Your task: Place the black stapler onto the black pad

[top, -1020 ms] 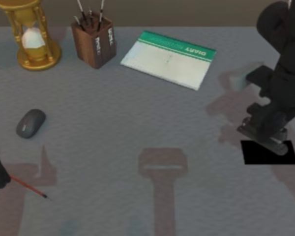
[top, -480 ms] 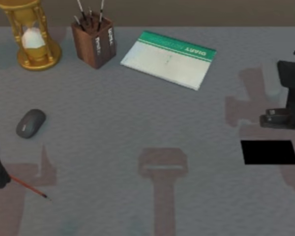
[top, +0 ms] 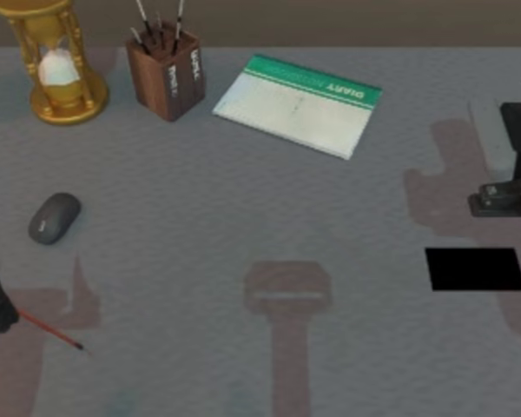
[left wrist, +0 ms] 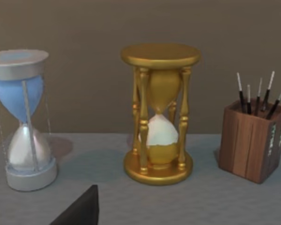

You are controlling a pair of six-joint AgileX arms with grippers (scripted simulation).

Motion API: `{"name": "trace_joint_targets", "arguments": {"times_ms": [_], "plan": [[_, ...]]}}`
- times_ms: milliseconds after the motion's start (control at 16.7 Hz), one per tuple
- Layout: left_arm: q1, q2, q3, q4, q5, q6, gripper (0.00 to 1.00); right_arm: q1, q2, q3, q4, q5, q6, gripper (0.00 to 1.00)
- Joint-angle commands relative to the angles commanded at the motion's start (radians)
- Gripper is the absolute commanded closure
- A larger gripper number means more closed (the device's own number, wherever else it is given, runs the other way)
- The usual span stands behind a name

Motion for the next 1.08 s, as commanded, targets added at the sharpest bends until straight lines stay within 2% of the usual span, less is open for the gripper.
{"name": "trace_joint_targets", "arguments": {"times_ms": [240, 660, 1020, 1080], "plan": [[0.000, 0.000, 0.000, 0.000, 0.000, 0.000, 0.00, 0.006, 0.017, -0.026, 0.038, -0.001, 0.010, 1.00], [0.000, 0.000, 0.000, 0.000, 0.000, 0.000, 0.00, 0.029, 0.122, -0.204, 0.337, 0.002, 0.033, 1.00], [0.000, 0.000, 0.000, 0.000, 0.000, 0.000, 0.00, 0.032, 0.137, -0.227, 0.367, 0.002, 0.035, 1.00], [0.000, 0.000, 0.000, 0.000, 0.000, 0.000, 0.00, 0.032, 0.137, -0.227, 0.367, 0.002, 0.035, 0.92]]}}
